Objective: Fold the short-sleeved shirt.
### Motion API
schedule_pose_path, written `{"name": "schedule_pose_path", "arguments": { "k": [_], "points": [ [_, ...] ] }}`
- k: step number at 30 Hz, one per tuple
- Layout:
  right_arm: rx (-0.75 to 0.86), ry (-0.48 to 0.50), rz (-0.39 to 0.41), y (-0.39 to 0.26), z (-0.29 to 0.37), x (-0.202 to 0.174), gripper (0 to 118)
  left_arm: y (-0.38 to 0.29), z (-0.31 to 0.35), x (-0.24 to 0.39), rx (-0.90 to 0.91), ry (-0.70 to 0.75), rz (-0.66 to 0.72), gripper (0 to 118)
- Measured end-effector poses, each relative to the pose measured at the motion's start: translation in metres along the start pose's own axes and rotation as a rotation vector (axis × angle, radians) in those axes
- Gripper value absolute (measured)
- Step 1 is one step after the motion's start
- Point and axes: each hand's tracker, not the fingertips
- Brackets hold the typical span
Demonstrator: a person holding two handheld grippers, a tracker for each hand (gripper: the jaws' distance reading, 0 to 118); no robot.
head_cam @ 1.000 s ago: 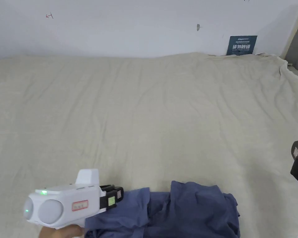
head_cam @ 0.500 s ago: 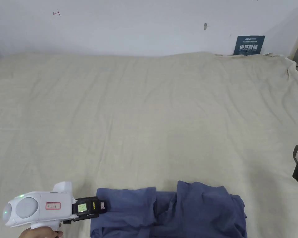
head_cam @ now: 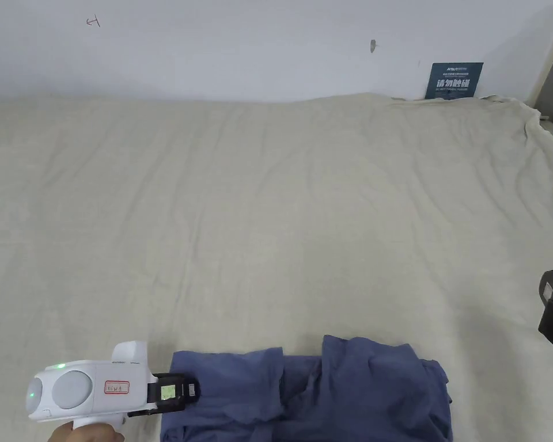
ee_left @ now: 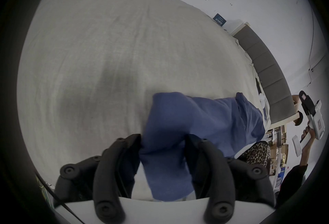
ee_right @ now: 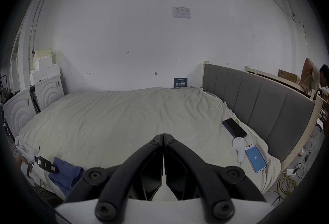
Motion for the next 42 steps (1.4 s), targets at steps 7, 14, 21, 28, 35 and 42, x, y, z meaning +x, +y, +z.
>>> {"name": "schedule_pose_path", "arguments": {
  "k": [7,14,21,28,35,42],
  "points": [
    [0.002,-0.003,-0.004,-0.001,0.0,0.003,0,0.0,-0.001,0.003,-0.01,0.034,-0.023,15],
    [0.004,0.002,-0.001,0.002,-0.001,0.002,0,0.004,0.015,0.005,0.021,0.052,-0.031,10],
    [0.016,0.013,-0.003,0.007,-0.004,-0.002,0,0.016,0.066,-0.027,0.073,0.093,0.063,10],
    [0.02,0.034,-0.004,0.008,-0.009,-0.008,0,0.01,0.116,-0.057,0.095,0.209,0.104,10],
    [0.019,0.054,-0.007,0.006,-0.01,-0.013,0,0.013,0.131,-0.064,0.1,0.226,0.154,10],
    [0.022,0.057,-0.009,0.006,-0.007,-0.009,0,0.035,0.119,0.012,0.066,0.031,0.107,10]
  ]
}}
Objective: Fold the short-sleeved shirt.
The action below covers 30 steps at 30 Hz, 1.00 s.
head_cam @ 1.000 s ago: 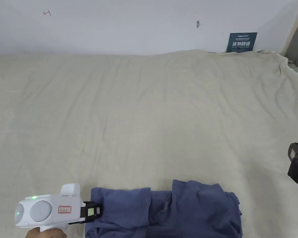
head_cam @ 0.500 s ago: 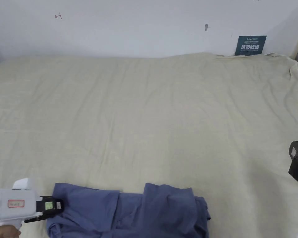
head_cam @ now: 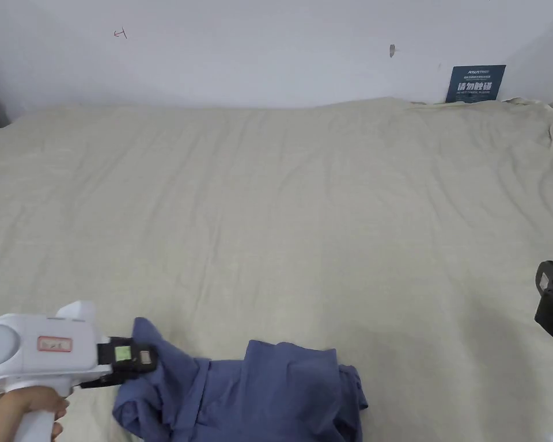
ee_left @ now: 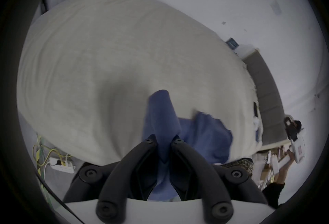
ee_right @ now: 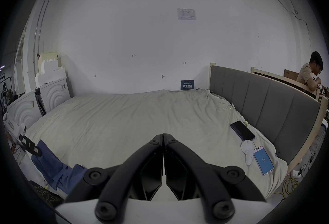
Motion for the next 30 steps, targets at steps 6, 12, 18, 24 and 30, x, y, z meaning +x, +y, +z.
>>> {"name": "schedule_pose_path", "arguments": {
  "k": [6,12,18,24,30],
  "points": [
    [0.01,-0.011,-0.016,-0.001,0.007,0.008,0,-0.006,-0.044,0.098,-0.105,-0.074,-0.163,10],
    [0.009,-0.026,-0.025,-0.003,0.013,0.016,0,-0.02,-0.113,0.155,-0.19,-0.082,-0.222,10],
    [0.009,-0.042,-0.031,-0.006,0.018,0.024,0,-0.042,-0.166,0.185,-0.249,-0.064,-0.25,10],
    [0.0,-0.053,-0.033,-0.01,0.019,0.027,0,-0.067,-0.198,0.197,-0.249,0.007,-0.271,11],
    [-0.005,-0.048,-0.03,-0.01,0.019,0.025,0,-0.064,-0.186,0.201,-0.245,-0.058,-0.299,70]
  ]
}}
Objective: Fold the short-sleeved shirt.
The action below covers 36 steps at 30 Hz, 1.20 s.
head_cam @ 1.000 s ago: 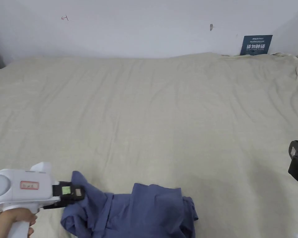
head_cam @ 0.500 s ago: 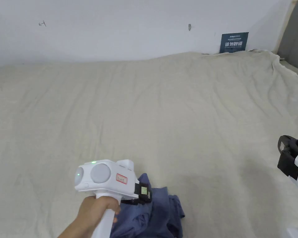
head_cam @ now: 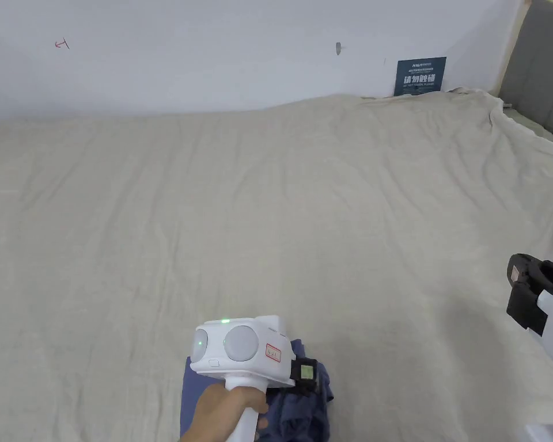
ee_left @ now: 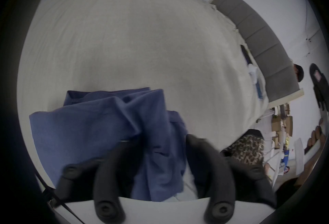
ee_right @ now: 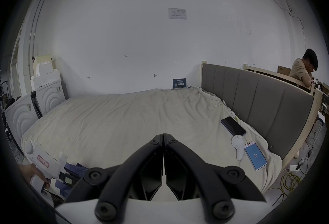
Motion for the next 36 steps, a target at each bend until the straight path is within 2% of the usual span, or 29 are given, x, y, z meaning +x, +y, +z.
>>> {"name": "schedule_pose_path", "arguments": {
  "k": [1,2,3,4,7,14,16,17,19,20,22,27,31,36],
  "points": [
    [0.001,0.001,0.0,0.0,0.0,-0.001,0,0.0,0.006,0.002,0.001,-0.031,-0.008,90],
    [0.002,0.0,-0.001,0.001,0.0,-0.001,0,-0.001,0.012,0.004,0.016,-0.037,-0.01,103],
    [0.003,0.001,-0.001,0.001,0.001,-0.002,0,-0.004,0.023,0.008,0.043,-0.048,-0.01,113],
    [0.004,0.001,-0.002,0.002,0.001,-0.002,0,-0.006,0.034,0.008,0.086,-0.064,-0.021,117],
    [0.008,0.002,0.003,0.004,0.002,-0.003,0,-0.012,0.064,0.0,0.226,-0.063,-0.04,117],
    [0.017,0.0,0.009,0.008,0.005,-0.004,0,-0.026,0.1,-0.041,0.431,0.119,-0.033,116],
    [0.016,0.0,0.007,0.008,0.005,-0.004,0,-0.034,0.1,-0.05,0.504,0.203,-0.053,104],
    [0.016,0.0,0.007,0.008,0.005,-0.004,0,-0.038,0.099,-0.053,0.533,0.226,-0.071,89],
    [0.015,0.0,0.008,0.008,0.006,-0.005,0,-0.047,0.093,-0.06,0.551,0.224,-0.09,38],
    [0.015,0.0,0.009,0.008,0.006,-0.005,0,-0.049,0.088,-0.062,0.546,0.22,-0.083,21],
    [0.014,0.0,0.008,0.008,0.006,-0.005,0,-0.059,0.077,-0.064,0.569,0.245,-0.096,1],
    [0.009,-0.005,0.009,0.007,0.007,-0.003,0,-0.074,0.042,-0.053,0.521,0.322,-0.209,0],
    [0.006,-0.012,0.005,0.005,0.008,0.001,0,-0.081,0.012,-0.037,0.482,0.292,-0.219,0],
    [-0.004,-0.031,0.0,0.002,0.012,0.009,0,-0.094,-0.022,-0.007,0.428,0.291,-0.305,0]
  ]
}}
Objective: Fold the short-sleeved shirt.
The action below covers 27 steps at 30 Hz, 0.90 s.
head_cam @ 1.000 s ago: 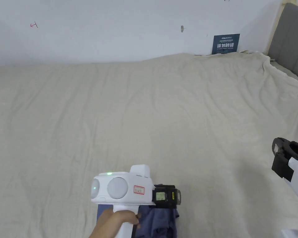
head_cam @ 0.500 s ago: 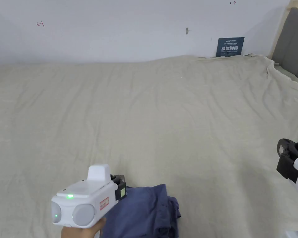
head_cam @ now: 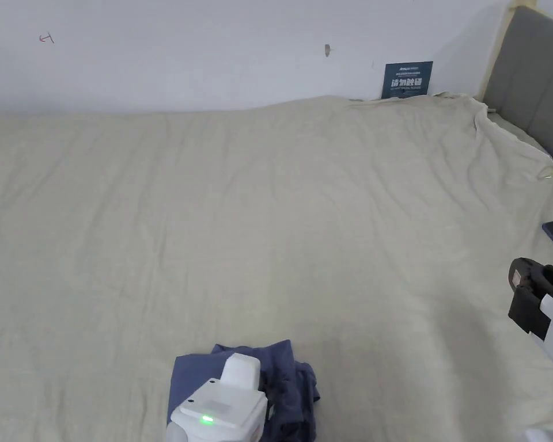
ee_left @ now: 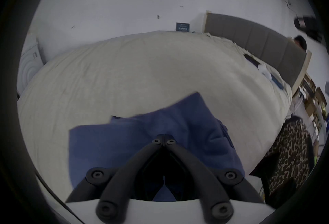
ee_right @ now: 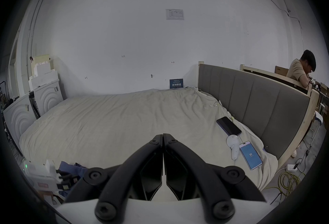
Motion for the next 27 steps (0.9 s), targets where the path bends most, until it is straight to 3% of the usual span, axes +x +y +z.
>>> {"name": "schedule_pose_path", "arguments": {
  "k": [12,16,20,27],
  "points": [
    [-0.008,-0.04,-0.009,-0.003,0.003,0.018,0,-0.001,-0.014,0.051,0.03,0.002,-0.161,0],
    [-0.013,-0.043,-0.016,-0.005,0.002,0.018,0,-0.001,-0.016,0.053,0.03,-0.007,-0.123,0],
    [-0.016,-0.042,-0.012,-0.008,-0.001,0.022,0,-0.006,-0.014,0.069,0.036,-0.029,-0.217,0],
    [-0.012,-0.043,-0.013,-0.009,-0.002,0.026,0,0.003,-0.007,0.06,0.045,-0.03,-0.165,0]
  ]
}}
